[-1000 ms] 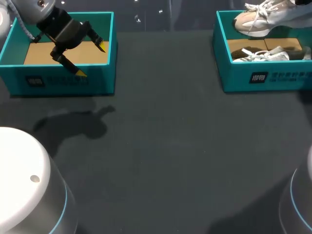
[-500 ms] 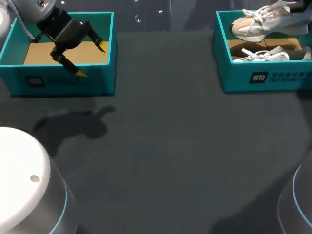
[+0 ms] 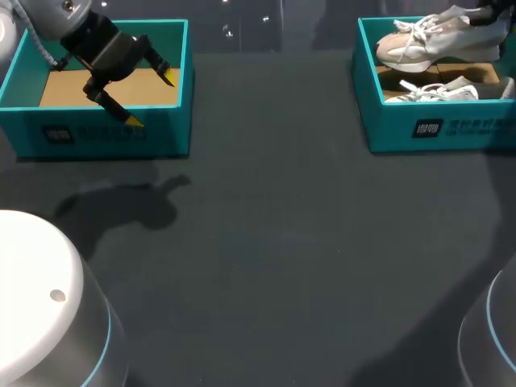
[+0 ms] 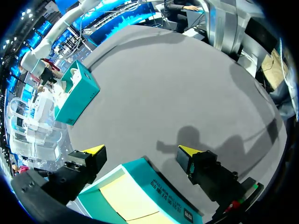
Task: Take the shoe out of the shoebox, open the shoe tongue, remove and reinsert the insole, then place the shoe into the shoebox
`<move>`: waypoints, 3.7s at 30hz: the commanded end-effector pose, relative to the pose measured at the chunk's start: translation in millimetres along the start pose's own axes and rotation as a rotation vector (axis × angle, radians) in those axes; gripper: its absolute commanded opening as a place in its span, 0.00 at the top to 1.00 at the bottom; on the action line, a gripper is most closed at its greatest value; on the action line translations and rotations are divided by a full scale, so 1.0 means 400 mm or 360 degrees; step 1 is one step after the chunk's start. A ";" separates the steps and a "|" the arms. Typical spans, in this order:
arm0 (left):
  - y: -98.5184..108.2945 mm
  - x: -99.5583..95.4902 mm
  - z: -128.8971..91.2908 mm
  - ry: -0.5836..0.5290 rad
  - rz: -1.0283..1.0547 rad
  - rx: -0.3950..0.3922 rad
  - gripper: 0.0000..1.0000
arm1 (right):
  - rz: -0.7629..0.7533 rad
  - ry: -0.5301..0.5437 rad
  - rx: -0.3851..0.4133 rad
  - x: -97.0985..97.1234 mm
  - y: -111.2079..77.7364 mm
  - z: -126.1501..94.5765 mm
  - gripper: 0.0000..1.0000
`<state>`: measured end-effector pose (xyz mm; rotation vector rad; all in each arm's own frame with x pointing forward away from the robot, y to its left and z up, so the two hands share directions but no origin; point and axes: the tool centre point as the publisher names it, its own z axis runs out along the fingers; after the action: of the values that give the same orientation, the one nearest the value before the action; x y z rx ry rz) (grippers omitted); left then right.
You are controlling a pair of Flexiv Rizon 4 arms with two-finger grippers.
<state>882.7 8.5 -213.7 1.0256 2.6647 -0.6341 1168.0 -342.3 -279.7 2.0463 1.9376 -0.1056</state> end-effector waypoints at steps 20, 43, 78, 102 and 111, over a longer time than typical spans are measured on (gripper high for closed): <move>0.000 0.000 0.000 0.0002 0.0001 -0.0003 0.00 | -0.0037 0.0045 0.0033 0.037 0.010 0.110 1.00; 0.000 0.000 0.000 0.0002 0.0001 -0.0003 0.00 | -0.0089 0.0099 0.0107 0.064 0.021 0.180 1.00; 0.000 0.000 0.000 0.0002 0.0001 -0.0003 0.00 | -0.0087 0.0195 0.0147 0.088 -0.008 0.197 0.45; 0.000 0.000 0.000 0.0002 0.0001 -0.0003 0.00 | -0.0079 0.0092 0.0065 0.089 -0.041 0.029 0.00; 0.000 0.000 0.000 0.0002 0.0001 -0.0003 0.00 | -0.0078 0.0109 0.0048 0.067 -0.057 -0.012 0.00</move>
<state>882.7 8.5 -213.7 1.0256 2.6647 -0.6341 1157.1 -313.5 -296.0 2.0531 2.0406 -0.0946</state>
